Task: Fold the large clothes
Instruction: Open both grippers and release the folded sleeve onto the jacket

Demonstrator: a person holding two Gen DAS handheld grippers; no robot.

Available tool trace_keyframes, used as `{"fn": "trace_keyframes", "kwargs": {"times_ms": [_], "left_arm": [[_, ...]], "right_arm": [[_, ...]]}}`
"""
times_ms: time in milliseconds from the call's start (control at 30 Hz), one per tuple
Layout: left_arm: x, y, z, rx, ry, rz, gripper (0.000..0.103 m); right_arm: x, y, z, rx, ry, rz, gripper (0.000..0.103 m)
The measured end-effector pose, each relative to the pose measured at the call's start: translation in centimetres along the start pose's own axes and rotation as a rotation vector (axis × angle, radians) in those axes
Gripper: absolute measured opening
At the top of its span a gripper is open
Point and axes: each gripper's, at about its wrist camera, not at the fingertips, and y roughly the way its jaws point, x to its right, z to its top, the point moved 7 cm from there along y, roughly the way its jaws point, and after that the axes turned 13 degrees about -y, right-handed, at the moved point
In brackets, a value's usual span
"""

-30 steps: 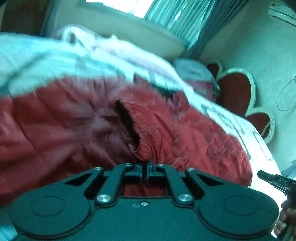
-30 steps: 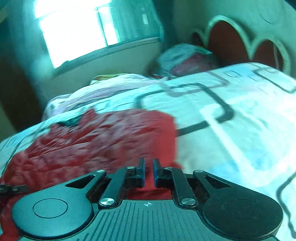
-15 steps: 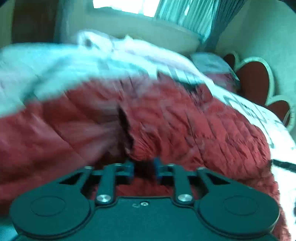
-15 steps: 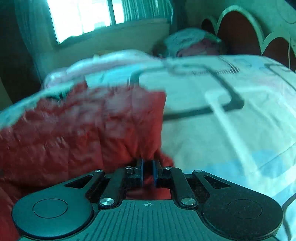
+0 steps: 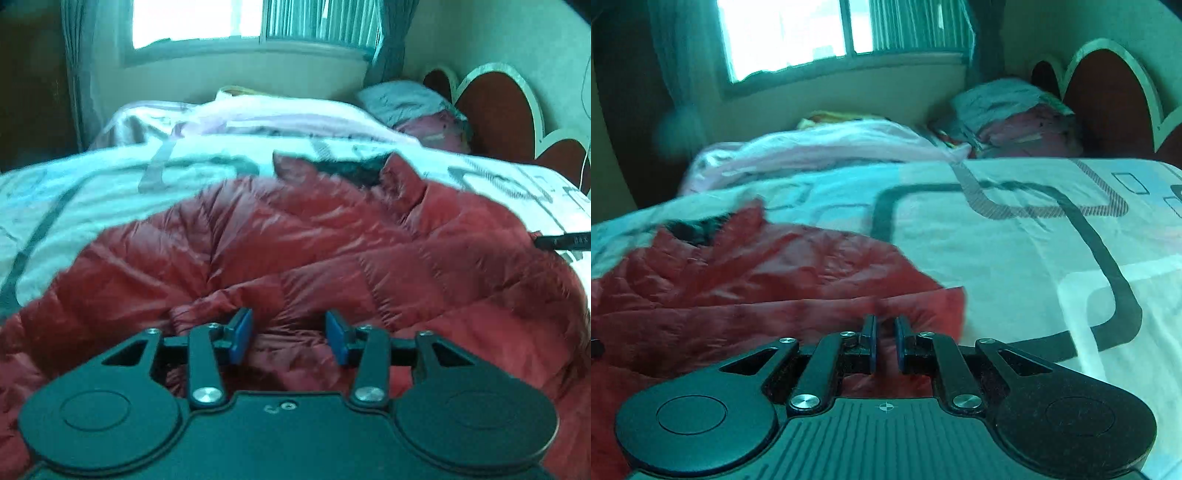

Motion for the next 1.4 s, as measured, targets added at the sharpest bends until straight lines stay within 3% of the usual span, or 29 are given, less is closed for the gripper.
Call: {"fn": "trace_keyframes", "kwargs": {"times_ms": [100,200,333,467,600,733,900,1067,1400], "left_arm": [[-0.1,0.0,-0.3,-0.002,0.021,0.000,0.044],[0.0,0.3,-0.2,0.000,0.024,0.008,0.044],[0.5,-2.1,0.2,0.039,0.015,0.000,0.043],[1.8,-4.0,-1.3,0.046,0.027,-0.038,0.044],[1.5,-2.0,-3.0,-0.010,0.019,-0.008,0.046],[1.5,-2.3,-2.8,-0.015,0.013,0.008,0.043],[1.6,-5.5,-3.6,0.028,0.016,-0.014,0.045],[1.1,-3.8,-5.0,-0.009,-0.005,0.012,0.048],[1.2,-4.4,-5.2,0.004,-0.001,0.040,0.050]], "right_arm": [[2.2,1.9,-0.6,-0.015,0.064,0.014,0.009],[2.2,2.1,-0.4,-0.016,0.026,0.014,0.009],[2.5,-1.4,-0.1,0.023,0.044,0.027,0.009],[1.3,-5.2,-1.5,0.042,0.013,0.068,0.009],[0.1,-3.0,-4.2,-0.073,-0.036,0.051,0.009],[0.3,-3.3,-3.8,-0.063,-0.023,0.022,0.009],[-1.1,-8.0,-4.2,0.011,-0.046,0.066,0.009],[-2.7,-6.2,-6.6,-0.082,-0.081,0.063,0.009],[-2.9,-8.0,-6.2,-0.061,-0.058,0.041,0.009]]}}
